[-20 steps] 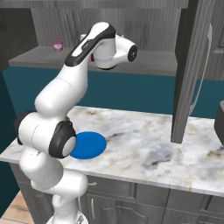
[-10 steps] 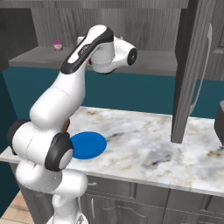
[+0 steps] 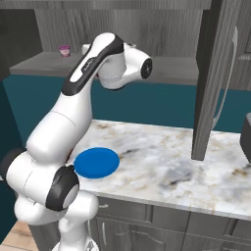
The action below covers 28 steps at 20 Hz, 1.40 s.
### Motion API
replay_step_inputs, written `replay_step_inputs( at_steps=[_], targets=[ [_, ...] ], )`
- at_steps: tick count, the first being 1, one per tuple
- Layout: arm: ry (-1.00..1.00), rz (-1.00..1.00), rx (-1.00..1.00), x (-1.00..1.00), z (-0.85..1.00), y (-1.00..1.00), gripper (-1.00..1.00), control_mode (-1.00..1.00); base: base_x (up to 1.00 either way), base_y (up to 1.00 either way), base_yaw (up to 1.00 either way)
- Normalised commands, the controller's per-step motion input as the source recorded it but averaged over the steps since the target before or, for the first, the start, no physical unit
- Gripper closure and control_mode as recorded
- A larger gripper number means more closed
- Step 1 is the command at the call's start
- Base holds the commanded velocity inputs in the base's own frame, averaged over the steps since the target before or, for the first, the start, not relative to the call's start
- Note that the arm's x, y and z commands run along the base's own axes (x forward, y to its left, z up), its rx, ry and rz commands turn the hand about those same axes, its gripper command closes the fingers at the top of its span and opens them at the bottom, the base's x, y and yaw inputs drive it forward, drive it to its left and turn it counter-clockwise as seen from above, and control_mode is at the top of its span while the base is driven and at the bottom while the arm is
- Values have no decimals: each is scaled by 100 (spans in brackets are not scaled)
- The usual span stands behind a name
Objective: Pick the steak from the plate and place it on the cutting board. Then pick the condiment bottle from the cabinet and place it next to the cutting board.
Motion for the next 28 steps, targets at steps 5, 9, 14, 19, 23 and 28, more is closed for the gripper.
replay_step_inputs(
  at_steps=[5, 9, 14, 19, 23, 28],
  targets=[
    [0, 0, 0, -40, 0, 0, 100, -100, 0, 0, 0],
    [0, 0, 0, -41, 0, 0, 100, -100, 0, 0, 0],
    [0, 0, 0, -44, -4, 0, 100, -100, 0, 0, 0],
    [0, 0, 0, -39, -18, 0, 100, -100, 0, 0, 0],
    [0, 0, 0, -33, -23, 0, 100, -100, 0, 0, 0],
    [0, 0, 0, -32, -22, 0, 100, -100, 0, 0, 0]
  ],
)
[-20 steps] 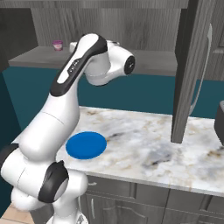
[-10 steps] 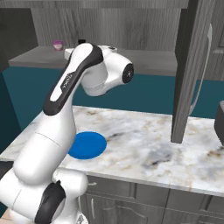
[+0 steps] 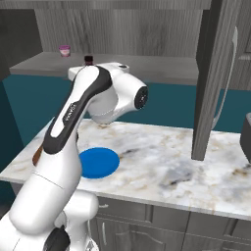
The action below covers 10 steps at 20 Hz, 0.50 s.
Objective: Pick the steak from the plate and place it on the cutting board. Then pick the condiment bottle from the cabinet and place it next to the cutting board.
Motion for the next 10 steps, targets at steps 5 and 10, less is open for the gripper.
replay_step_inputs(
  at_steps=[5, 10],
  targets=[
    [0, 0, 0, -33, -21, 0, 100, -100, 0, 0, 0],
    [0, 0, 0, -32, -22, 0, 100, -100, 0, 0, 0]
  ],
)
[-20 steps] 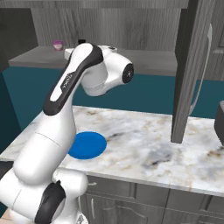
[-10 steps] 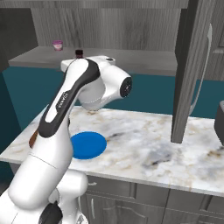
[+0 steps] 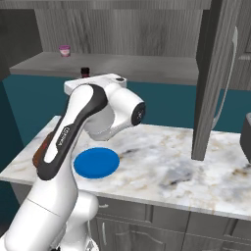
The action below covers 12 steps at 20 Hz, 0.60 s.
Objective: Pick the steak from the plate and place it on the cutting board. Then pick the condiment bottle from the cabinet and place it next to the cutting board.
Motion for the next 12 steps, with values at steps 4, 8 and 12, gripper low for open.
replay_step_inputs(
  at_steps=[4, 8, 12],
  targets=[
    [0, 0, 0, -30, -25, 0, 100, -100, 0, 0, 0],
    [0, 0, -1, -29, -27, 0, 100, -100, 0, 0, 0],
    [0, 0, -2, -26, -26, 0, 100, -100, 0, 0, 0]
  ],
)
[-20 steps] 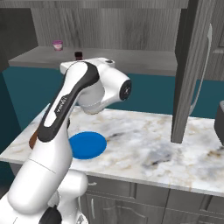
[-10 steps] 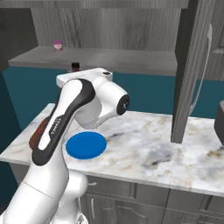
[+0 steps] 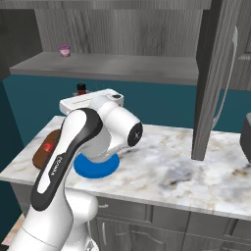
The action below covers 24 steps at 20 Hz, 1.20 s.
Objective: Pick the steak from the plate and place it on the cutting board. Then pick the condiment bottle from the cabinet and place it next to the cutting board.
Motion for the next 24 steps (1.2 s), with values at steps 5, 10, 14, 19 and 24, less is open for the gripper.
replay_step_inputs(
  at_steps=[5, 10, 14, 19, 24],
  targets=[
    [0, 0, -4, -16, -23, 0, 100, -100, 0, 0, 0],
    [0, 0, -5, -7, -21, -5, 100, -100, 0, 0, 0],
    [0, 0, -4, -1, -20, -12, 100, -100, 0, 0, 0],
    [0, 0, -2, 0, -24, -24, 100, -100, 0, 0, 0],
    [0, 0, -1, 0, -22, -20, 100, -100, 0, 0, 0]
  ],
)
